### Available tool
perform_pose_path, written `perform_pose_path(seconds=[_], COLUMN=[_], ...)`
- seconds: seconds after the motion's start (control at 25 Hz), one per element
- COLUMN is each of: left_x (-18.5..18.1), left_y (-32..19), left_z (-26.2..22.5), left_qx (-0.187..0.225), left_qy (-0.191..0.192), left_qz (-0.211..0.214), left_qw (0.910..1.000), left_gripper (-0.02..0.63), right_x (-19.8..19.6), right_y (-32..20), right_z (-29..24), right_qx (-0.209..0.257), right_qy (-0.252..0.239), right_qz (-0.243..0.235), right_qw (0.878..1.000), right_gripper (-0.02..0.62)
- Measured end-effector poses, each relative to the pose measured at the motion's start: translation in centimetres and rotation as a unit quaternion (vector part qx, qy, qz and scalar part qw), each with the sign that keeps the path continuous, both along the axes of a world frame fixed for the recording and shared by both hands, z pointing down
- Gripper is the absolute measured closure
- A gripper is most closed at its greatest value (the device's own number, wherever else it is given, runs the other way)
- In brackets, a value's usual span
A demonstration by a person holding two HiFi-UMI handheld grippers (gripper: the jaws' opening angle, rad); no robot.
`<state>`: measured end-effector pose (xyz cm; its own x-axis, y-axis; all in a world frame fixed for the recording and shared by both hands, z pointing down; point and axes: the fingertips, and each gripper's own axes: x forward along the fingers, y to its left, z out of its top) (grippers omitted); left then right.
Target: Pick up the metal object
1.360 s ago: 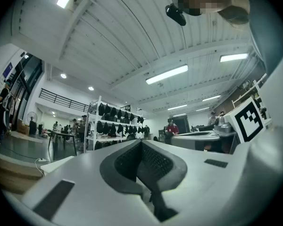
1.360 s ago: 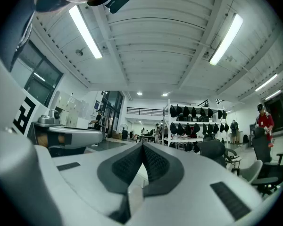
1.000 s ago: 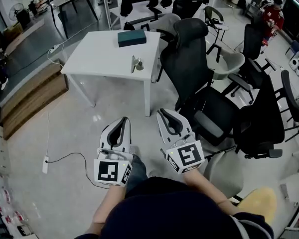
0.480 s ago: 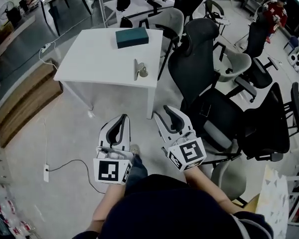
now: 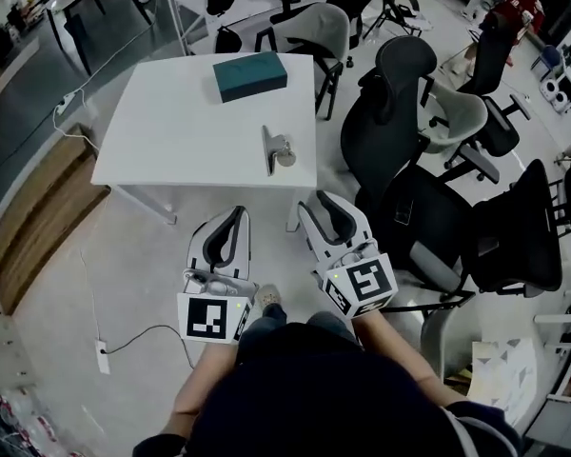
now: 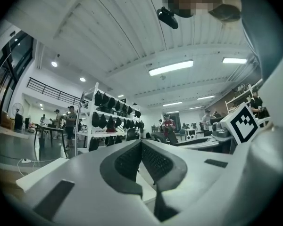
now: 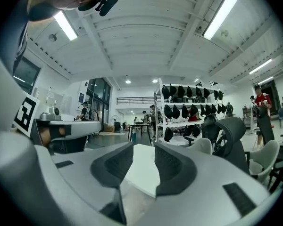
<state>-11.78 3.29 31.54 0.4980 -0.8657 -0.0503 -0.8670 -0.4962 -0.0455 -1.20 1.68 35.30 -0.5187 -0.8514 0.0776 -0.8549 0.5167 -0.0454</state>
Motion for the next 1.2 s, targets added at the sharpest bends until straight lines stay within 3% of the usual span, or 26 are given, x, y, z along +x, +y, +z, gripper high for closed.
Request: perform_pose_path(seconds=[0.28,0.6,0.88,1.2], left_x=[-0.8,-0.2,0.3,1.1], left_y=[-4.5,-9.8,-17.1,-26.1], left_z=[1.6,3.7,5.5,8.3], left_qx=[-0.018,-0.039,-0.051,-0.081], left_qy=[0.006,0.009,-0.003,-0.005], left_qz=[0.026,0.033,0.019,-0.002], left_qw=[0.9995,0.9987,0.9985,0.9967], left_gripper=[0.583,0.583,0.583,0.583], right_x=[-0.5,0.0,0.0,0.4], right_y=[-3.7,-10.4,-18.4,-26.7], right_z=[2.0,5.2,9.2,15.5], right_qx=[-0.022,-0.052,-0.089,-0.160], right_qy=[0.008,0.012,0.030,0.067], right_qz=[0.031,0.029,-0.004,-0.048], right_qw=[0.999,0.998,0.996,0.984], right_gripper=[0.460,0.460,0.460,0.460])
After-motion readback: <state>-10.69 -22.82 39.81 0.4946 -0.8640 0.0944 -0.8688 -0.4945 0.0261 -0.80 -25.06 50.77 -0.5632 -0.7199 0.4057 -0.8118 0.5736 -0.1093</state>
